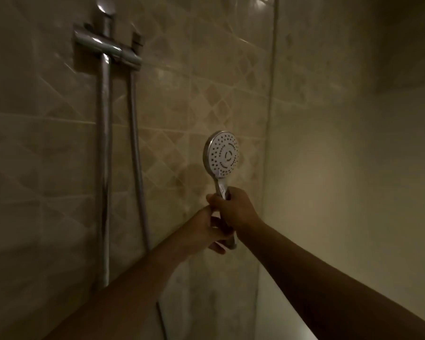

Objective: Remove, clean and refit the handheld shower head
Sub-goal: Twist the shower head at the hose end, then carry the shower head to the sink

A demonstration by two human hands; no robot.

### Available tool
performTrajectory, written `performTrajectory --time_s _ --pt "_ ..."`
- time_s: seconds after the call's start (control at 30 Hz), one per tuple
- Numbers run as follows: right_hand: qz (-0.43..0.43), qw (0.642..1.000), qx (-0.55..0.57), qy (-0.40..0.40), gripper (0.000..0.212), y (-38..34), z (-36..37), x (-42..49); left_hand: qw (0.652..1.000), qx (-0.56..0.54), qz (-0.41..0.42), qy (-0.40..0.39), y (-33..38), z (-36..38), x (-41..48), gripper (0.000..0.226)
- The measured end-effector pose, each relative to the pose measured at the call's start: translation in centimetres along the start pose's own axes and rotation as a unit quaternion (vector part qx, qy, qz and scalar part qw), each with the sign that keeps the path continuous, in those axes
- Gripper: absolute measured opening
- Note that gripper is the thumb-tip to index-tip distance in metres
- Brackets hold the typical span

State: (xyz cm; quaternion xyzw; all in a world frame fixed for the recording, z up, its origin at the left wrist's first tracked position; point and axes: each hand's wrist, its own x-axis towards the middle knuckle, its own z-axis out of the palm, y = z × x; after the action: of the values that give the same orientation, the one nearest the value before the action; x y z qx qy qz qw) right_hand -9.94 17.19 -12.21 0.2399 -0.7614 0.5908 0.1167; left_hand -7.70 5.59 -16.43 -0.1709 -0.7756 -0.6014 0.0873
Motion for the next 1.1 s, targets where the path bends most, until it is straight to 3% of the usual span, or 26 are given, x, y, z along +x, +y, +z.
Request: performTrajectory --time_s 0.23,0.5,0.7,0.83,1.1 --pt "0.015 0.996 -0.016 0.089 0.020 4.8 -7.7 -5.5 0.989 -0.035 0.005 -0.144 -1.6 8.6 0.1 0.047" --pt "0.040 0.989 0.026 0.141 0.018 8.1 -18.1 -15.7 0.933 -0.086 -0.001 -0.349 -2.0 21.1 -0.3 0.045" --pt "0.097 0.964 -0.007 0.246 0.020 8.0 -27.0 -26.4 0.873 -0.114 -0.006 -0.474 0.2 33.4 -3.7 0.046" --pt "0.088 0.945 -0.008 0.315 0.021 6.7 -31.9 -34.4 0.828 -0.122 -0.003 -0.547 3.2 41.0 -7.2 0.049" --pt "0.153 0.904 -0.038 0.397 0.016 4.0 -39.4 -51.5 0.721 -0.113 -0.017 -0.683 7.8 55.1 -17.0 0.049"
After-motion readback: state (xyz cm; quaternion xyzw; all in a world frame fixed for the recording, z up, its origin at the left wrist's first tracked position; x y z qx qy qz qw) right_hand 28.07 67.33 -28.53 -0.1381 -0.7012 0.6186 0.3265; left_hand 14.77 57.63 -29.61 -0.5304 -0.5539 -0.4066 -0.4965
